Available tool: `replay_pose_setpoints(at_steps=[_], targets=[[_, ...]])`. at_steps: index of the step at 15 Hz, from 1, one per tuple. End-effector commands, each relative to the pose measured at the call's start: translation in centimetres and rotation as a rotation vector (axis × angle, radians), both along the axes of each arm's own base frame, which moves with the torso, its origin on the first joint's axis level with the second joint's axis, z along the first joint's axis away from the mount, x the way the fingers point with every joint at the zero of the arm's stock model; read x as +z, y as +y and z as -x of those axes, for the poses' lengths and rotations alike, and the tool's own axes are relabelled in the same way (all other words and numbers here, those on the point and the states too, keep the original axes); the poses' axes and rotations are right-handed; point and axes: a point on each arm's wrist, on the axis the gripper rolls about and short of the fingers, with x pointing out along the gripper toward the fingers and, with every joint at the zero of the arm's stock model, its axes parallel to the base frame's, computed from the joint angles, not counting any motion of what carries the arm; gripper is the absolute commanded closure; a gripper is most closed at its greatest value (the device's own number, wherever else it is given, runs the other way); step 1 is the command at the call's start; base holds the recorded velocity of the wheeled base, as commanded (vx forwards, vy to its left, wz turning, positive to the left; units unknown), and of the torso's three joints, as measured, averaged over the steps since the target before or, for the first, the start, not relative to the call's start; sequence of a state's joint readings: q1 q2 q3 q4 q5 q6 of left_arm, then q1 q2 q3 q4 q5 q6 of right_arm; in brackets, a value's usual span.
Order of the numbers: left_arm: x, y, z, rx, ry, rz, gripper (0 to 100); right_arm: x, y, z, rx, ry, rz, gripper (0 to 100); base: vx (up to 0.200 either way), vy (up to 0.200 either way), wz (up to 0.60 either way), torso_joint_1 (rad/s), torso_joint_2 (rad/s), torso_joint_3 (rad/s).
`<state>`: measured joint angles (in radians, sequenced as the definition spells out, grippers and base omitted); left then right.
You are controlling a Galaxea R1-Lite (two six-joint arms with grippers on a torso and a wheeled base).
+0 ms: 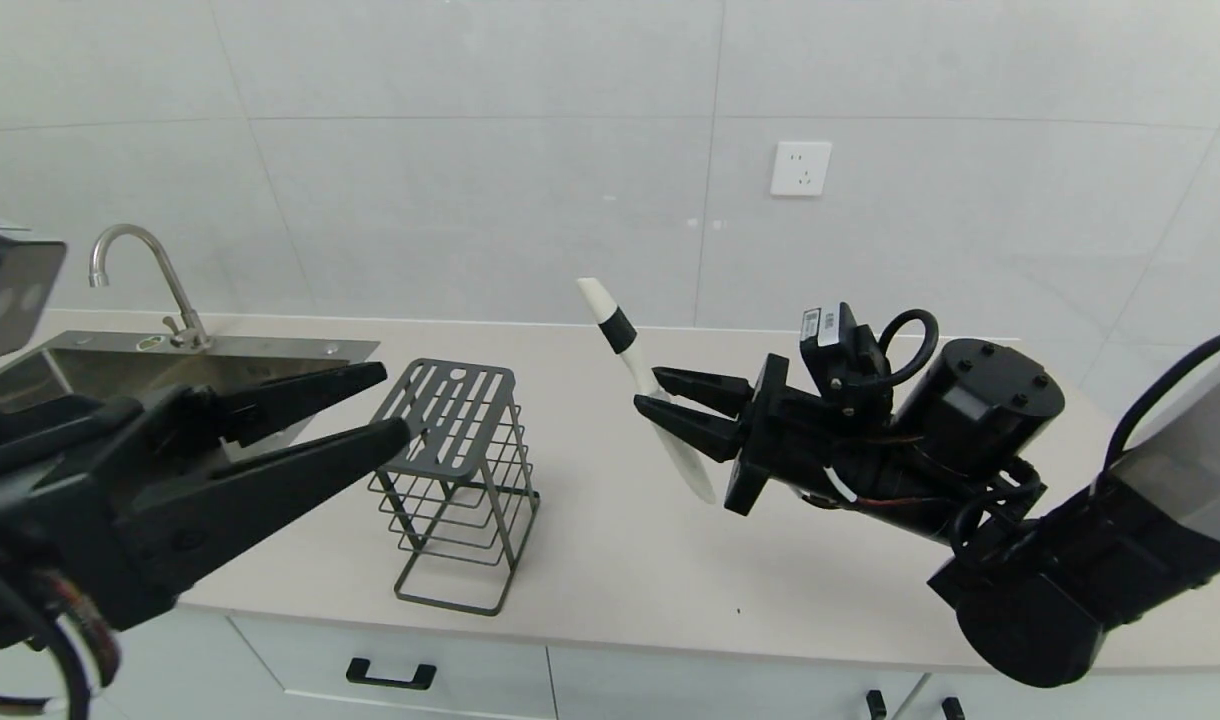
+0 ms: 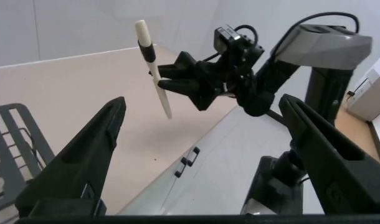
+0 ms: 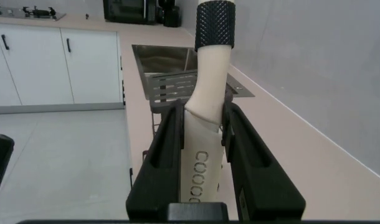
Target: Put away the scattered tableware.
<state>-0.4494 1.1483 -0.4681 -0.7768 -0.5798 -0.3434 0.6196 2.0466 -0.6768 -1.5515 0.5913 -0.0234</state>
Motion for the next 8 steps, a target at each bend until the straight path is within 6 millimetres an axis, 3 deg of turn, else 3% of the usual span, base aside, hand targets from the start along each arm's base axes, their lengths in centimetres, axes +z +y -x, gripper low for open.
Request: replay_pose_setpoints(at_steps=[1, 3, 4, 6, 8], targets=[[-1.4, -3.1, -3.1, -0.030, 0.020, -0.065, 0, 0.4, 0.3, -0.2, -0.009, -0.022, -0.021, 100, 0.000, 0.000, 0.00, 0.000, 0.00, 0.000], [-1.9, -4.2, -3.8, -0.058, 0.003, -0.065, 0, 0.3, 0.2, -0.1, -0.006, -0.003, -0.024, 100, 0.000, 0.000, 0.00, 0.000, 0.00, 0.000], [-2.7, -5.7, -5.2, -0.049, -0.038, -0.039, 0, 0.8, 0.5, 0.4, 0.012, 0.021, -0.046, 100, 0.000, 0.000, 0.00, 0.000, 0.00, 0.000], [-4.2, -6.3, -6.2, 0.006, -0.031, -0.038, 0, 1.2, 0.5, 0.8, 0.020, 0.029, -0.057, 100, 0.000, 0.000, 0.00, 0.000, 0.00, 0.000], [-4.4, -6.7, -6.8, 0.009, -0.058, -0.008, 0, 1.3, 0.6, 0.8, 0.024, 0.030, -0.062, 100, 0.000, 0.000, 0.00, 0.000, 0.00, 0.000]])
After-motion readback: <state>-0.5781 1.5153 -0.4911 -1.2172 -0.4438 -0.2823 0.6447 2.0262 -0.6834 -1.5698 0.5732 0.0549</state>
